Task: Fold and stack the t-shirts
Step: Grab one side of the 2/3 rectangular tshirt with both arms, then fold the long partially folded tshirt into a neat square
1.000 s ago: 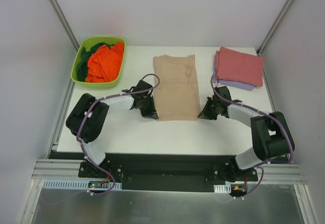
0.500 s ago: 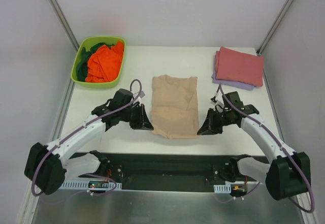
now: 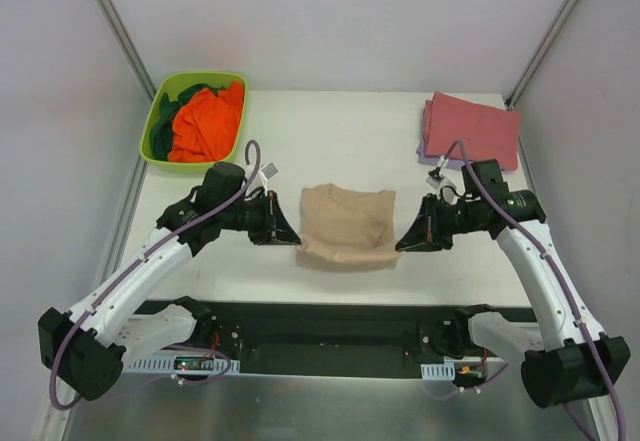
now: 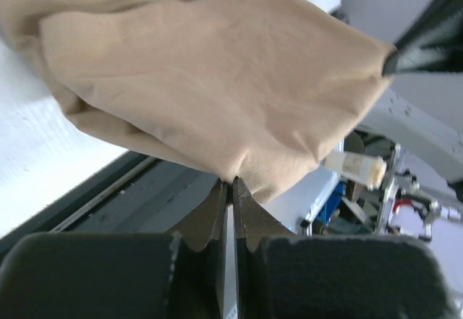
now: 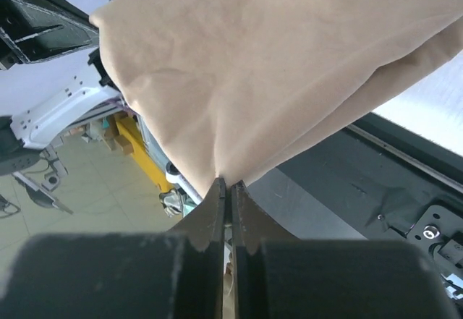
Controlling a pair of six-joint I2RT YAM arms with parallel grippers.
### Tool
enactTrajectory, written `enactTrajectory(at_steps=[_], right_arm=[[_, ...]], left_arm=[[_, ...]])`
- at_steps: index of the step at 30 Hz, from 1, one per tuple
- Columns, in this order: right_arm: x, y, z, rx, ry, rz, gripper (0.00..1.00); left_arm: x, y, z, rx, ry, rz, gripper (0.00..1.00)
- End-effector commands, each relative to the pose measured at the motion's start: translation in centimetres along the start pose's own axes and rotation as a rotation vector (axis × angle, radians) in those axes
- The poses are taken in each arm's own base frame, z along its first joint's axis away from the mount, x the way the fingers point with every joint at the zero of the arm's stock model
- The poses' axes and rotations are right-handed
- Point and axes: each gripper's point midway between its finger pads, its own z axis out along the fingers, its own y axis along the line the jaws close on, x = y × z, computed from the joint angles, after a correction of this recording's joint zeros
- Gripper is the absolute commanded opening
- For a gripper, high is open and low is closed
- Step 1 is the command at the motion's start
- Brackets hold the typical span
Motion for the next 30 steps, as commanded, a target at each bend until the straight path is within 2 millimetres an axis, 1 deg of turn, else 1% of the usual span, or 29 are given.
enactTrajectory(at_steps=[1, 3, 5, 6, 7, 9, 15, 18, 22, 23, 25, 27, 30], right_arm=[[-3.2, -0.3, -0.6, 0.056, -0.068, -0.013, 0.00], [-6.1, -0.9, -0.8, 0.094, -0.177, -0.043, 0.00], [-8.2, -1.3, -0.8, 0.098, -0.245, -0.027, 0.00], [-8.9, -1.3, -0.7, 0.081, -0.263, -0.018, 0.00], [-9.5, -1.4, -0.5, 0.060, -0.271, -0.009, 0.00], [-10.4, -1.7, -0.1, 0.041, -0.279, 0.012, 0.00], [-12.6, -3.1, 1.0, 0.025, -0.261, 0.061, 0.00], [-14.1, -4.2, 1.5, 0.039, -0.275, 0.072, 0.00], [-16.7, -6.5, 2.4, 0.085, -0.311, 0.103, 0.00], [-17.4, -6.5, 2.5, 0.079, -0.323, 0.087, 0.00], [-18.6, -7.3, 3.1, 0.084, -0.331, 0.098, 0.00], [-19.5, -8.2, 3.6, 0.090, -0.329, 0.120, 0.00], [-21.1, -9.4, 4.4, 0.103, -0.332, 0.145, 0.00]], left_arm=[[-4.4, 1.0, 0.2, -0.101, -0.109, -0.001, 0.00], [-7.0, 1.3, 0.5, -0.155, -0.179, 0.017, 0.00], [-9.0, 1.4, 0.7, -0.186, -0.237, 0.028, 0.00], [-10.0, 1.1, 0.8, -0.182, -0.256, 0.039, 0.00], [-10.7, 0.8, 0.9, -0.174, -0.266, 0.050, 0.00], [-11.6, 1.0, 1.5, -0.177, -0.260, 0.055, 0.00], [-13.9, 2.8, 3.0, -0.205, -0.229, 0.015, 0.00], [-15.9, 3.8, 3.6, -0.257, -0.271, 0.024, 0.00], [-18.5, 5.4, 4.7, -0.326, -0.303, 0.013, 0.00], [-19.0, 5.5, 5.0, -0.331, -0.306, 0.016, 0.00], [-19.9, 5.9, 5.9, -0.339, -0.294, 0.015, 0.00], [-20.7, 6.8, 6.8, -0.351, -0.279, 0.003, 0.00], [-21.9, 8.0, 7.6, -0.380, -0.281, -0.008, 0.00]])
